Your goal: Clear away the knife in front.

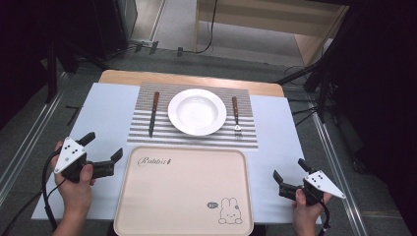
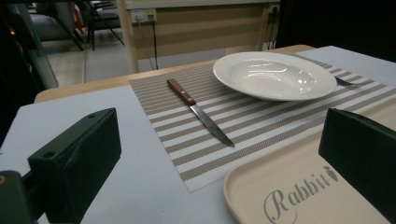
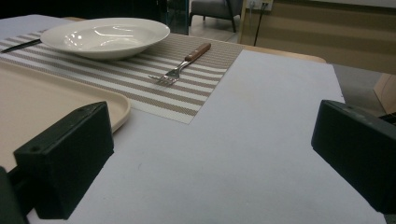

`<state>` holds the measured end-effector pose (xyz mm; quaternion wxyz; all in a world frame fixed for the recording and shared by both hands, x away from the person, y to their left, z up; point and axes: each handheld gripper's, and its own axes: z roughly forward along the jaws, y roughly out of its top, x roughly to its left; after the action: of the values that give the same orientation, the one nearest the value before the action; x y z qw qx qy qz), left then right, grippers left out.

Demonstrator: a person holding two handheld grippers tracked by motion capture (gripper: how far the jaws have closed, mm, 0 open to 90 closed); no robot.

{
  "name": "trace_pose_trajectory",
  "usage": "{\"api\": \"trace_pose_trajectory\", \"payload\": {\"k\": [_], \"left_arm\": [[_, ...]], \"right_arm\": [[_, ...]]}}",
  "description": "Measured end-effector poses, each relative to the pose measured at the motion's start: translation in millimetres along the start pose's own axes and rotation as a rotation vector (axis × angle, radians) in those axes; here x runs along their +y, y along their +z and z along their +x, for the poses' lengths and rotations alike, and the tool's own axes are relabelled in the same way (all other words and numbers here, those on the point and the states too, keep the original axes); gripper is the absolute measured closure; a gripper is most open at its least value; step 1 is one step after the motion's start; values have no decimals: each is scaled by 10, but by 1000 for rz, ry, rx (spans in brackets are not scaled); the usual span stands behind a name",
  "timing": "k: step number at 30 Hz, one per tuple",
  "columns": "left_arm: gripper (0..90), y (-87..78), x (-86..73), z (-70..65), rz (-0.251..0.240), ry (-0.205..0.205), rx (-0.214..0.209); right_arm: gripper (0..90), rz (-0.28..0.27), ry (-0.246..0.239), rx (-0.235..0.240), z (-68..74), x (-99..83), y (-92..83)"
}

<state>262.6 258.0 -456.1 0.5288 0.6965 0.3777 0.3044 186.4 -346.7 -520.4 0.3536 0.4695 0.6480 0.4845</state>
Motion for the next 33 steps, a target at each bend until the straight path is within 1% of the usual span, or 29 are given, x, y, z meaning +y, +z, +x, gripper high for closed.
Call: {"api": "trace_pose_trajectory", "payload": {"k": [4, 8, 10, 11, 14, 16, 20, 21, 23, 24, 29, 30, 33], "left_arm": [[0, 48, 28, -32, -8, 1, -4], [0, 146, 54, -63, 8, 5, -25], [0, 189, 69, -73, 13, 4, -43], [0, 189, 69, -73, 13, 4, -43], [0, 267, 118, -108, 15, 13, -64], [0, 291, 136, -120, 16, 16, -63], [0, 378, 205, -152, 23, 16, -74], [0, 401, 224, -152, 32, 17, -76], [0, 421, 237, -152, 34, 15, -76], [0, 456, 264, -145, 41, 13, -86], [0, 528, 312, -152, 51, 19, -94], [0, 568, 327, -155, 58, 16, -102], [0, 611, 341, -155, 70, 21, -99]], "right_arm": [[0, 0, -2, -2, 5, 0, 0], [0, -1, -4, -1, 7, 2, 5], [0, -1, -6, 1, 8, 3, 8], [0, -1, -8, 2, 8, 3, 8], [0, -1, -9, 3, 10, 3, 6], [0, -2, -9, 4, 11, 3, 7], [0, -3, -10, 4, 11, 2, 5], [0, -3, -10, 3, 11, 2, 5], [0, -3, -10, 4, 11, 2, 5], [0, -3, -10, 4, 11, 2, 4], [0, -1, -11, 5, 15, 2, 6], [0, -1, -12, 5, 16, 2, 7], [0, 0, -13, 3, 18, 3, 8]]}}
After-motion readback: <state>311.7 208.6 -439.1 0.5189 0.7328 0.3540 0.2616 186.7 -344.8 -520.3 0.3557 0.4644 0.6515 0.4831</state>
